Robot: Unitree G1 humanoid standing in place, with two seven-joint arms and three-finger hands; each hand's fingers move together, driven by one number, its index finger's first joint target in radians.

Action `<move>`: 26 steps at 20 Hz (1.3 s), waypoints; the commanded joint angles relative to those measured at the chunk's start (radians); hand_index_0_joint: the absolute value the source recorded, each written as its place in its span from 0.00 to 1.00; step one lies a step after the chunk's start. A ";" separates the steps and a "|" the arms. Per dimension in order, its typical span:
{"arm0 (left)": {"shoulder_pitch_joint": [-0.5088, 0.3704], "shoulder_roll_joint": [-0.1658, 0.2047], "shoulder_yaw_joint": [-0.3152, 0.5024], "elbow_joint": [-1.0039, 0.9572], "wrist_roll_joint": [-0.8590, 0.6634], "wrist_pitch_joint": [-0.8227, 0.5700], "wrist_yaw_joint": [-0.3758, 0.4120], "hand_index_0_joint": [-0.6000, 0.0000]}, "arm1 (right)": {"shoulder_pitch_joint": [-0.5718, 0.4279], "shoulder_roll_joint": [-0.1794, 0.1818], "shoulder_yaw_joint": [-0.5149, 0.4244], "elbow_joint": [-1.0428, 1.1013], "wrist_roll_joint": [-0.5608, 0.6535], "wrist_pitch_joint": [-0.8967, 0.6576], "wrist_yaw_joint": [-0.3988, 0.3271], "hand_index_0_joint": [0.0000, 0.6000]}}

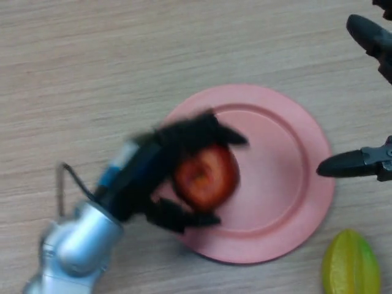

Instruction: Pick up the red apple and place it on the plate

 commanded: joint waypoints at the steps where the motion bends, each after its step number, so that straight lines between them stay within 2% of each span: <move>1: -0.026 -0.007 0.038 0.002 0.012 -0.108 0.063 0.00 | -0.018 -0.017 -0.067 -0.062 0.019 -0.095 -0.026 0.00; 5: -0.038 -0.015 0.026 0.047 0.015 -0.067 0.017 0.00 | -0.008 -0.027 -0.087 -0.062 0.039 -0.099 -0.017 0.00; 7: -0.037 -0.016 0.030 0.030 -0.045 -0.037 0.010 0.33 | -0.006 -0.030 -0.090 -0.058 0.036 -0.106 -0.013 0.00; 8: -0.040 -0.016 0.039 0.017 -0.080 -0.008 0.013 0.58 | -0.005 -0.032 -0.094 -0.051 0.035 -0.112 -0.009 0.00; 9: -0.045 -0.016 0.052 0.008 -0.098 0.018 0.019 0.75 | -0.007 -0.035 -0.100 -0.045 0.037 -0.117 -0.005 0.00; 10: -0.067 -0.016 0.100 -0.036 -0.137 0.124 0.033 0.99 | -0.019 -0.051 -0.115 -0.030 0.048 -0.121 0.002 0.00; 13: -0.106 0.013 0.173 -0.171 -0.221 0.282 0.006 1.00 | -0.030 -0.061 -0.108 -0.026 0.046 -0.112 0.005 0.00; 15: -0.130 0.049 0.249 -0.291 -0.320 0.382 -0.016 1.00 | -0.031 -0.053 -0.081 -0.023 0.028 -0.113 -0.002 0.00; 16: -0.130 0.081 0.314 -0.357 -0.397 0.420 -0.022 1.00 | -0.031 -0.043 -0.059 -0.020 0.010 -0.117 -0.001 0.00; 18: -0.093 0.118 0.392 -0.413 -0.513 0.438 -0.013 1.00 | -0.024 -0.027 -0.040 -0.019 -0.009 -0.121 0.007 0.00; 20: -0.024 0.126 0.449 -0.494 -0.645 0.497 -0.029 1.00 | -0.030 -0.020 -0.027 -0.027 -0.019 -0.096 0.015 0.00; 22: 0.010 0.127 0.532 -0.546 -0.769 0.556 0.007 1.00 | -0.030 -0.011 -0.011 -0.031 -0.024 -0.086 0.020 0.00; 24: 0.017 0.144 0.600 -0.523 -0.829 0.538 0.047 1.00 | -0.030 -0.002 0.007 -0.016 -0.035 -0.088 0.031 0.00; 26: 0.030 0.161 0.636 -0.486 -0.851 0.477 0.055 1.00 | -0.040 -0.001 0.014 0.008 -0.049 -0.104 0.046 0.00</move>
